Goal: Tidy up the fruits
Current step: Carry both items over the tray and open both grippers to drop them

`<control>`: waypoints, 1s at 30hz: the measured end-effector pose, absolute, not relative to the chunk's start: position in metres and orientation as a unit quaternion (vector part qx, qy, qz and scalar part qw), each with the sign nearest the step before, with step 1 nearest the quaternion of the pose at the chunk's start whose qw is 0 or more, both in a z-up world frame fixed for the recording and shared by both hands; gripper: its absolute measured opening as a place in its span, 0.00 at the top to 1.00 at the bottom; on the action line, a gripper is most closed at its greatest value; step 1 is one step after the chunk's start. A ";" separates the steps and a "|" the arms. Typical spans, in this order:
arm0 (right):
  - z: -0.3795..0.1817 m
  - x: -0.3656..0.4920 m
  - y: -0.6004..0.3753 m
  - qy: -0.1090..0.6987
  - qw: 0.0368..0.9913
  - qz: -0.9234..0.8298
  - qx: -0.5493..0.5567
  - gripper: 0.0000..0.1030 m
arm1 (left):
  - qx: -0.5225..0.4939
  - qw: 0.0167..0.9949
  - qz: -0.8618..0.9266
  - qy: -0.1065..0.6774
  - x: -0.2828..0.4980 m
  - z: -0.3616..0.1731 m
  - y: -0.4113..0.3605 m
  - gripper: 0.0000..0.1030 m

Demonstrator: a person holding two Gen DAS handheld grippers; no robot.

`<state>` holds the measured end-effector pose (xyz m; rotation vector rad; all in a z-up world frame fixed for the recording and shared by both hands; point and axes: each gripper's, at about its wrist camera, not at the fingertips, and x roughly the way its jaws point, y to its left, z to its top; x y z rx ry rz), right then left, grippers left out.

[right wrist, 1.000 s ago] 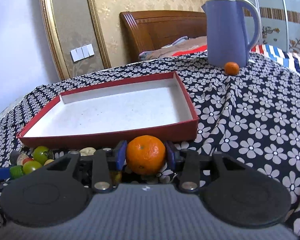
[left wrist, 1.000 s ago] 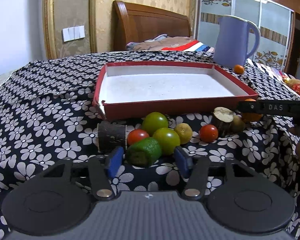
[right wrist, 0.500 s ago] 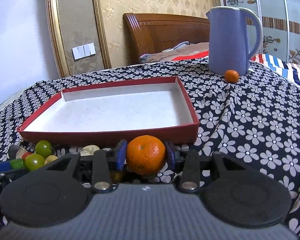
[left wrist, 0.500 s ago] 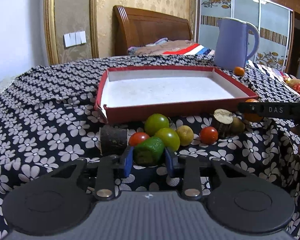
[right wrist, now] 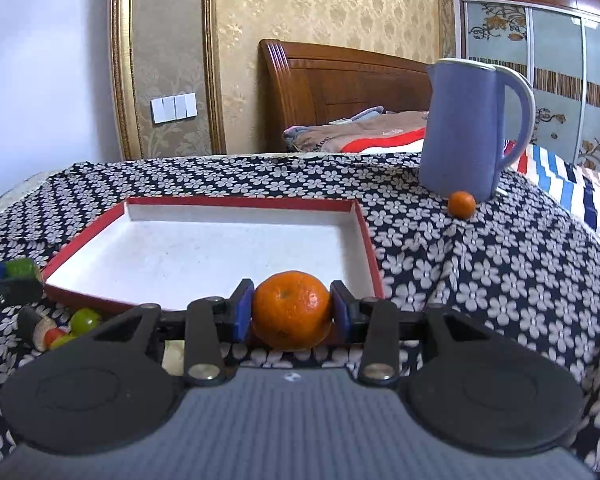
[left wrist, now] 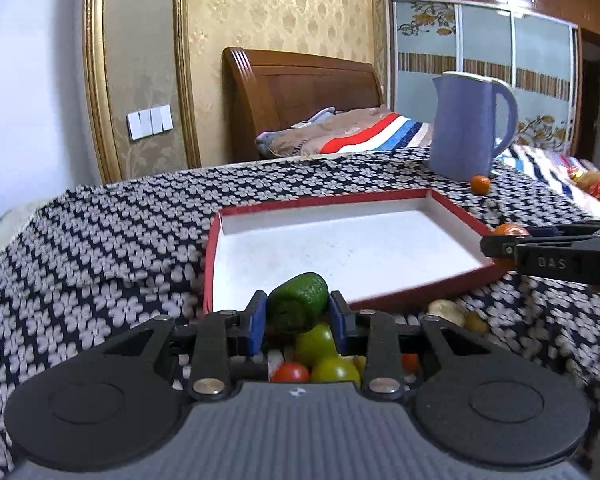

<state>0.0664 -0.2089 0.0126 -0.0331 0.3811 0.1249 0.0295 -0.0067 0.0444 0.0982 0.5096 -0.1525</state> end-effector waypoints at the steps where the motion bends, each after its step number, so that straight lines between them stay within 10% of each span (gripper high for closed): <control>1: 0.014 0.071 -0.208 0.191 0.980 0.060 -0.020 0.62 | 0.050 0.963 -0.076 0.255 0.035 0.044 -0.008 0.69; 28: -0.011 0.188 -0.176 0.241 0.969 0.029 -0.045 0.62 | 0.051 0.945 -0.007 0.322 0.153 0.003 -0.014 0.68; 30: -0.011 0.186 -0.178 0.241 0.969 0.030 -0.036 0.49 | 0.057 0.946 -0.009 0.320 0.151 0.004 -0.016 0.68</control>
